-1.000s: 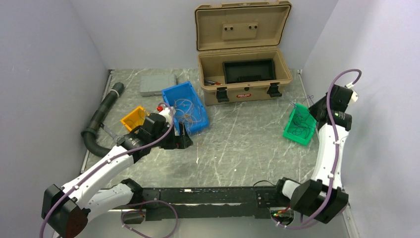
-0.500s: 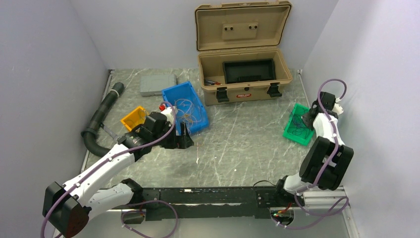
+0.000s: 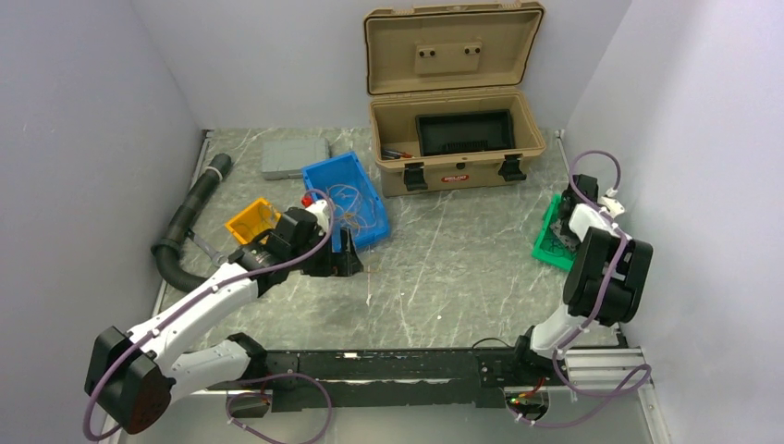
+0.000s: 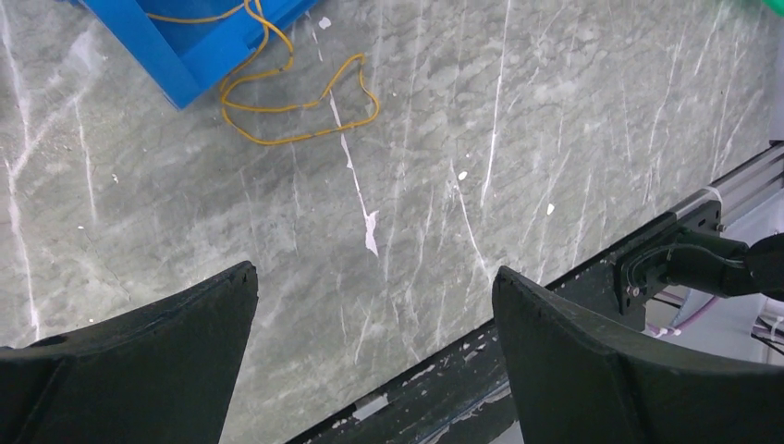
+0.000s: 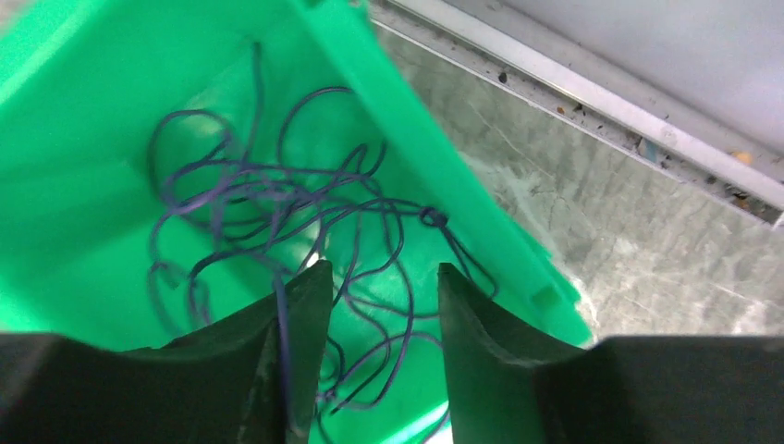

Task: Untangle the cables
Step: Place the cable in the bin, then reset both arms

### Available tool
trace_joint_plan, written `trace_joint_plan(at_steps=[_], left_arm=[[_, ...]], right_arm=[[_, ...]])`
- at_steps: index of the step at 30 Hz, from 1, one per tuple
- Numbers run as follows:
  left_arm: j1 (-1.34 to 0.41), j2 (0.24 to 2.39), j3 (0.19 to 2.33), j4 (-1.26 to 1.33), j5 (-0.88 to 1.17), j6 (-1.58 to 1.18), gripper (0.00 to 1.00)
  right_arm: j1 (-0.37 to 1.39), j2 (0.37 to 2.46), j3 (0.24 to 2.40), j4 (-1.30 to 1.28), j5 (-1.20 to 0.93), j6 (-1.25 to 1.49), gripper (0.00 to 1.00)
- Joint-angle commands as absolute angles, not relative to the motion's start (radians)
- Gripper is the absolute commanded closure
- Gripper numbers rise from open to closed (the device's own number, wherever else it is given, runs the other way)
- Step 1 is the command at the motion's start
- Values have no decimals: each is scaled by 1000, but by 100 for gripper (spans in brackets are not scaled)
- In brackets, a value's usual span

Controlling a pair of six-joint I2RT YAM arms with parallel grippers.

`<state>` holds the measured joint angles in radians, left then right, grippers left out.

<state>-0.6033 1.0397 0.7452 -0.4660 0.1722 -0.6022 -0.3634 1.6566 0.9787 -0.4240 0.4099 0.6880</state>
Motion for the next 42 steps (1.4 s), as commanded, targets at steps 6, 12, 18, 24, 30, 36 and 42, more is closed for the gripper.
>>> trace_joint_plan(at_steps=[6,12,18,24,30,36,42], left_arm=[[-599,1096,662,-274,8,-581,11],[-629,1146,563,-74,-101,-613,23],[-773,1304,596,14,-310,-658,36],[-796,1469,668,-11,-438,-785,47],[-801,1566,718,-73,-539,-855,43],[-801,1627,742,-63,-504,-883,72],[-801,1593,743,-110,-514,-885,100]], right_arm=[[-238,1394,1121,-552,497,631,24],[-175,1234,1094,-551,399,594,0],[-156,1027,1015,-477,170,525,0],[-126,883,956,-445,-6,535,0],[-121,842,955,-465,-70,518,0],[-120,836,951,-457,-109,528,0],[-120,812,957,-457,-130,535,0]])
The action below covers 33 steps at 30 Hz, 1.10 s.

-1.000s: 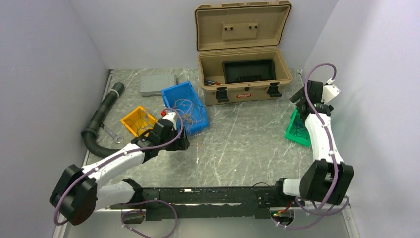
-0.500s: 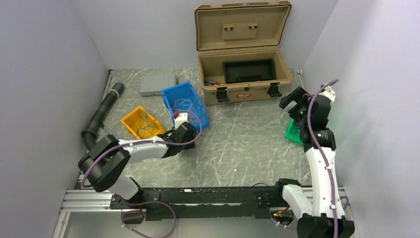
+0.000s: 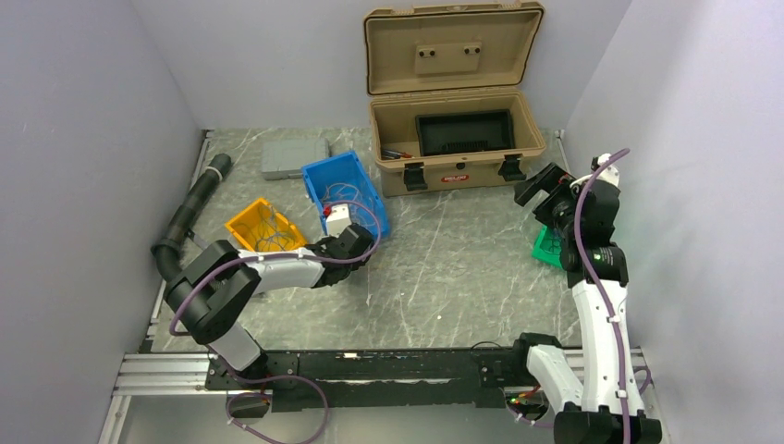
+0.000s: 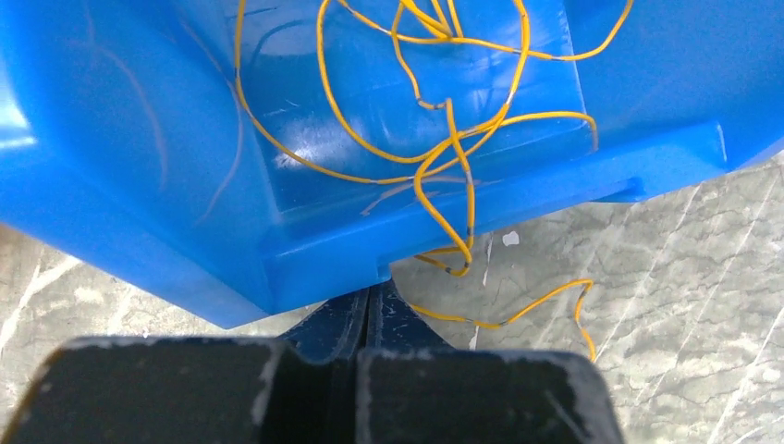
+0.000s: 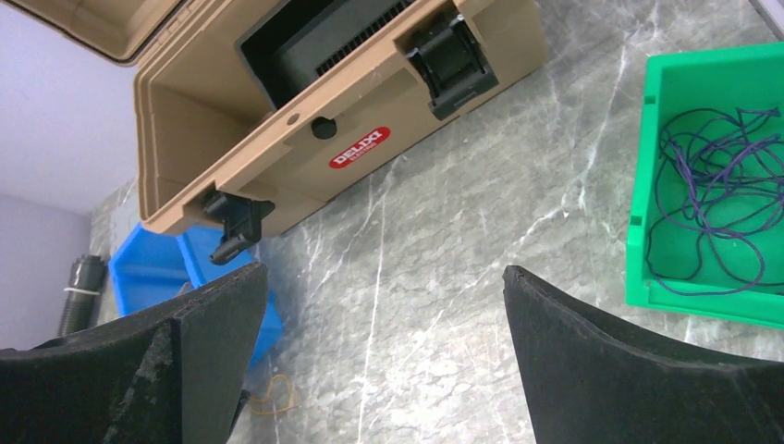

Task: Untangle the cables
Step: Reset both arms

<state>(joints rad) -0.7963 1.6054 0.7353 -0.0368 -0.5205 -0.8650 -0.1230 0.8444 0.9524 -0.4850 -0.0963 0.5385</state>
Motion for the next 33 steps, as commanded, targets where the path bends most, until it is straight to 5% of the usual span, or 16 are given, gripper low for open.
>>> trace_joint_plan(at_steps=[1,14,27,29,33], left_arm=[[-802,1569,749,-127,-512,-876,100],[-723,1477,1103,-460,-359,-627,100],[-565,1865,1503,-628,-511,-381,99],[-553,1882,1514,-627,-523,-369,91],[-543,1828,1493,-599,-467,-347,56]], right_arm=[[-121,808,956,-456,-132,534,0],[-120,831,938,-443,-180,534,0],[-120,813,939,-461,-210,534,0],[-121,804,932,-470,-216,534,0],[-120,789,919,-492,-249,526,0]])
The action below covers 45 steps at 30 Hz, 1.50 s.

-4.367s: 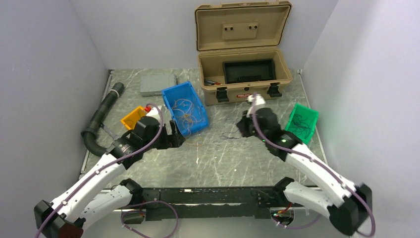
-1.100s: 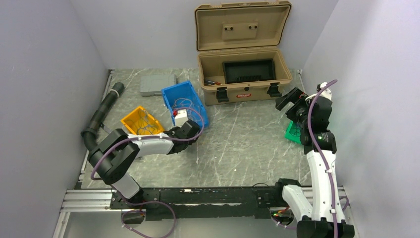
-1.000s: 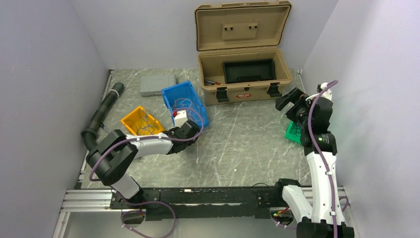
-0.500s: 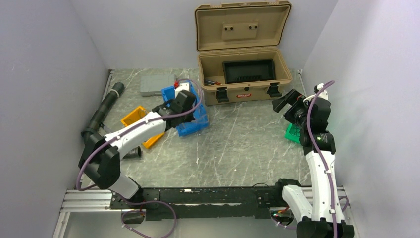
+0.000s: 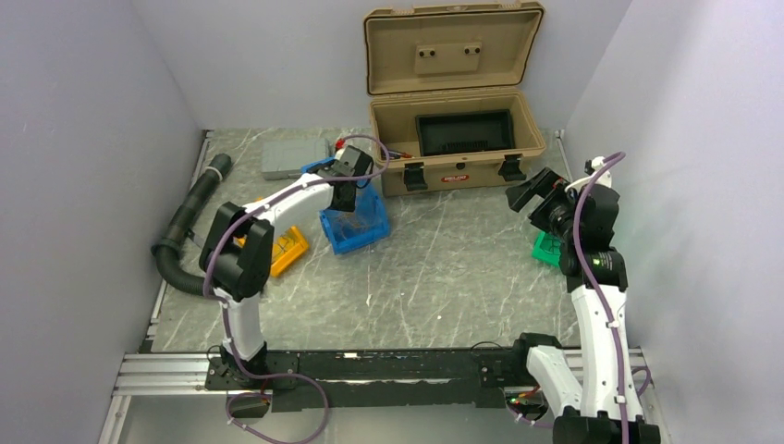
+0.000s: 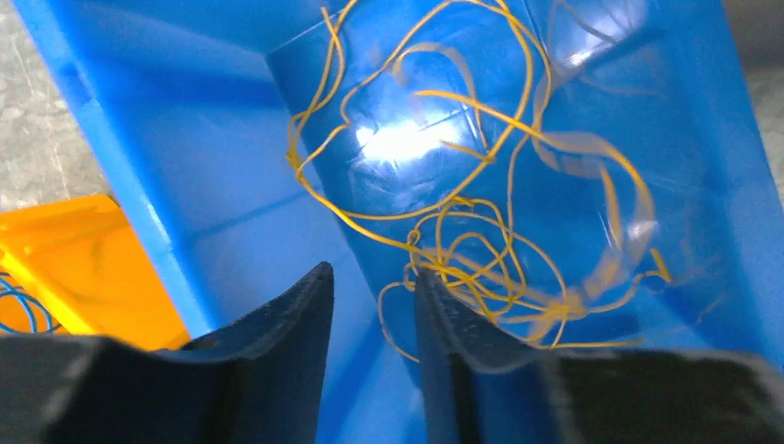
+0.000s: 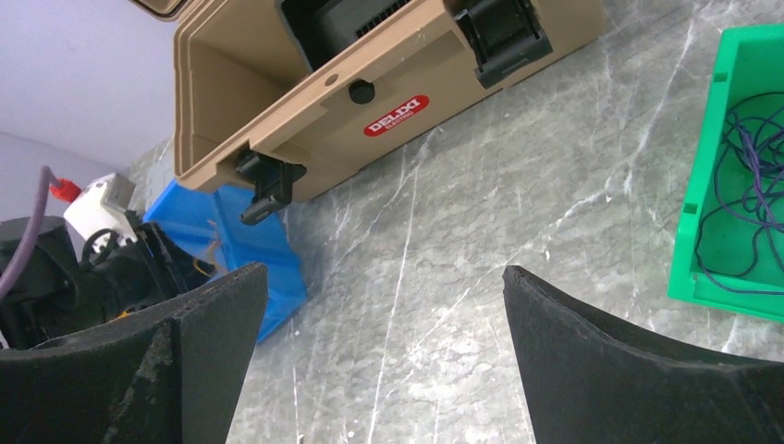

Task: Untangle the cables
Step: Reset both arms

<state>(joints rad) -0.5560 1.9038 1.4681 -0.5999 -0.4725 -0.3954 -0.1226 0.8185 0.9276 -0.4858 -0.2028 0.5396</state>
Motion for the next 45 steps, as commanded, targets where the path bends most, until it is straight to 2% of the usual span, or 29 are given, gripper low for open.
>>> trace_joint_plan(at_steps=[1,5,6,7,10,13,18,24,28,38,42,45], left_arm=[[-542,1793,1475,-580,-441,-346,47],[-544,1602,1424,-587,-367,-360,16],[-544,1553,1405,-586,-355,-361,3],[-543,1499,1379,-579,-341,-361,1],[-543,1330,1253,-532,-292,-363,1],[-543,1165,1121,-484,-285,-377,1],[-544,875,844,-354,-335,-375,1],[-544,587,513,-206,-424,-447,0],[-544,525,354,-127,-452,-440,1],[-544,416,211,-41,-548,-400,1],[-544,450,207,14,-629,-370,1],[-543,534,224,93,-698,-300,1]], right_arm=[[-120,785,915,-493,-265,523,0],[-120,747,869,-455,-357,503,0],[-118,724,841,-424,-371,506,0],[-116,697,811,-389,-380,512,0],[-104,636,704,-247,-392,542,0],[-74,667,640,-187,-378,554,0],[-8,760,605,-205,-274,544,0],[-6,654,442,-67,-190,526,0],[-6,671,350,-2,-115,529,0],[-6,708,248,116,12,467,0],[-6,714,279,174,25,340,0],[-6,787,306,241,163,307,0]])
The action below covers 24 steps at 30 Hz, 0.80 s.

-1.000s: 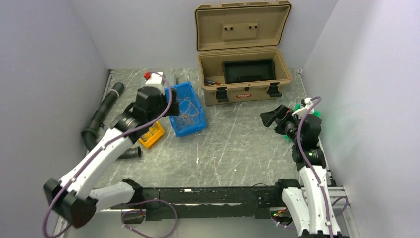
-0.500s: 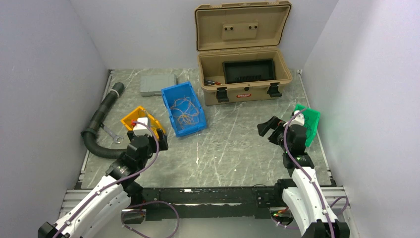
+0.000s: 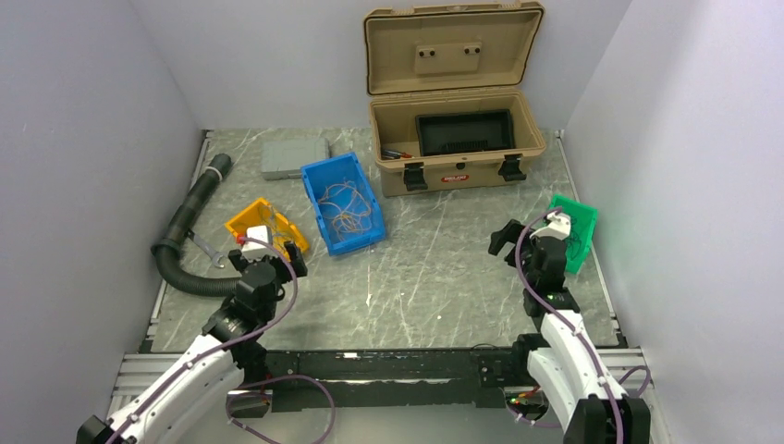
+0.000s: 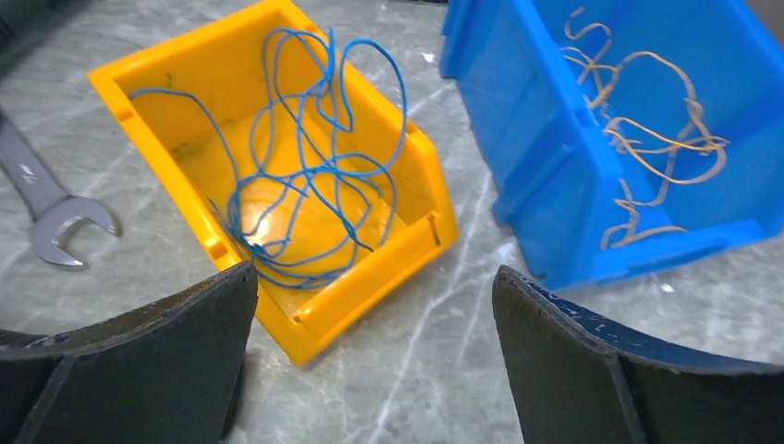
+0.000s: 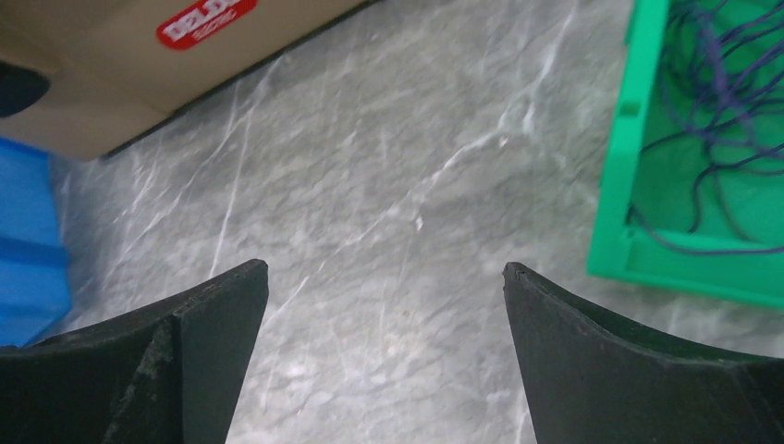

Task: Untangle the cables
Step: Reset both arms

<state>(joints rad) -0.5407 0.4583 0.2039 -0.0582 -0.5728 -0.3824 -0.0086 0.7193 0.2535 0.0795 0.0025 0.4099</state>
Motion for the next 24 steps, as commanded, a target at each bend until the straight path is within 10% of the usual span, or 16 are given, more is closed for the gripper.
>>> trace_joint_plan(at_steps=[1,24], left_arm=[[-542,569,228,126,-745,-284,0],[-104,970,348,413,-512,-227,1]], right_arm=[[-6,825,304,303,200,299,0],[-37,1288,357,689,193,215,0]])
